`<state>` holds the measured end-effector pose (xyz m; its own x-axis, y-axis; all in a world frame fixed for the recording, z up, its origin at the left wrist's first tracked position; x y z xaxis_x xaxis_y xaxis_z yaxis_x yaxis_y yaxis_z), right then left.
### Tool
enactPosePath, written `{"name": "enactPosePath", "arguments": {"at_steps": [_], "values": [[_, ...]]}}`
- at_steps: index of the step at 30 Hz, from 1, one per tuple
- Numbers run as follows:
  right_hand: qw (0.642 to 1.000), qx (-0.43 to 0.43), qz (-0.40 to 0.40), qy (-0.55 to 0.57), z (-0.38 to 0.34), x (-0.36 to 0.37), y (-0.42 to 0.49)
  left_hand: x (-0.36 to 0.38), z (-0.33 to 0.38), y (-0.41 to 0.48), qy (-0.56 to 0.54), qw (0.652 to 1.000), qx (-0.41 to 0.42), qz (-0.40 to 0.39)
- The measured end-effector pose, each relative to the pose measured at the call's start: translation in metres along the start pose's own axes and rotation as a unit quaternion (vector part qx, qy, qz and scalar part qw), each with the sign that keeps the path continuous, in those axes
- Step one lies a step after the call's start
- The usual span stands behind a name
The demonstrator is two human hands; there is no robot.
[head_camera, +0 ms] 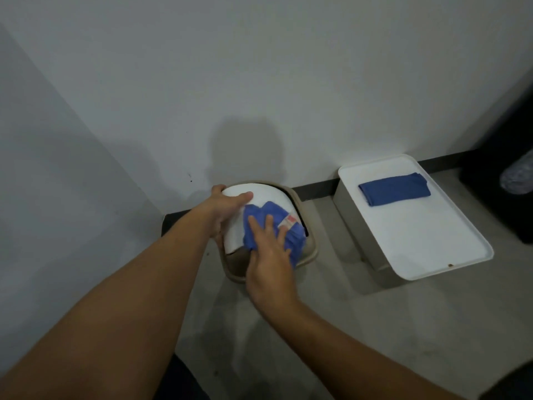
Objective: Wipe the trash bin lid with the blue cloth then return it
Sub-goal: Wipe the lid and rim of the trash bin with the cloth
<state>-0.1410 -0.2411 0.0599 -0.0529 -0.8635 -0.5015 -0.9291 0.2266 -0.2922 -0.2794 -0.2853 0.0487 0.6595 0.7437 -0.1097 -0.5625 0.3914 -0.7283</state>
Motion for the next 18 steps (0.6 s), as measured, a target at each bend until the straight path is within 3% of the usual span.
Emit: {"name": "enactPosePath", "arguments": {"at_steps": [3, 5, 7, 9, 12, 15, 17, 18], "values": [[0.982, -0.16, -0.014, 0.101, -0.015, 0.014, -0.025, -0.003, -0.003, 0.006, -0.025, 0.999, 0.028, 0.037], [0.966, -0.191, 0.012, 0.171, -0.012, 0.005, -0.036, -0.007, -0.007, 0.005, -0.026, 0.996, 0.023, 0.078], [0.93, -0.124, 0.088, 0.334, 0.009, -0.022, -0.033, -0.01, -0.014, 0.005, -0.034, 0.995, -0.002, 0.093], [0.849, -0.046, 0.2, 0.487, 0.042, -0.06, -0.026, -0.018, -0.014, 0.004, 0.055, 0.992, -0.005, 0.117], [0.827, 0.016, 0.358, 0.433, 0.078, -0.128, -0.019, -0.022, 0.005, 0.002, 0.226, 0.963, 0.084, 0.118], [0.792, 0.036, 0.369, 0.486, 0.099, -0.154, 0.007, -0.007, 0.013, 0.004, 0.322, 0.941, 0.102, 0.022], [0.762, 0.044, 0.317, 0.563, 0.098, -0.145, 0.03, 0.0, 0.007, 0.006, 0.391, 0.917, 0.072, -0.021], [0.771, 0.052, 0.283, 0.568, 0.095, -0.135, 0.039, 0.001, 0.004, 0.008, 0.415, 0.907, 0.062, -0.028]]}}
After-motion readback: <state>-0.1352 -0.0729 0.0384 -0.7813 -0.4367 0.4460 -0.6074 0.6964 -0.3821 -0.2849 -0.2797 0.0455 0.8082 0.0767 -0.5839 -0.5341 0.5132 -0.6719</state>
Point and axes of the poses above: each hand's wrist, its own y-axis towards the middle knuckle, its own x-axis out of the palm, z = x × y, the point moved 6 cm from there along y, towards the middle knuckle, and after that the axes turned 14 degrees about -z, right-handed, at the moved point
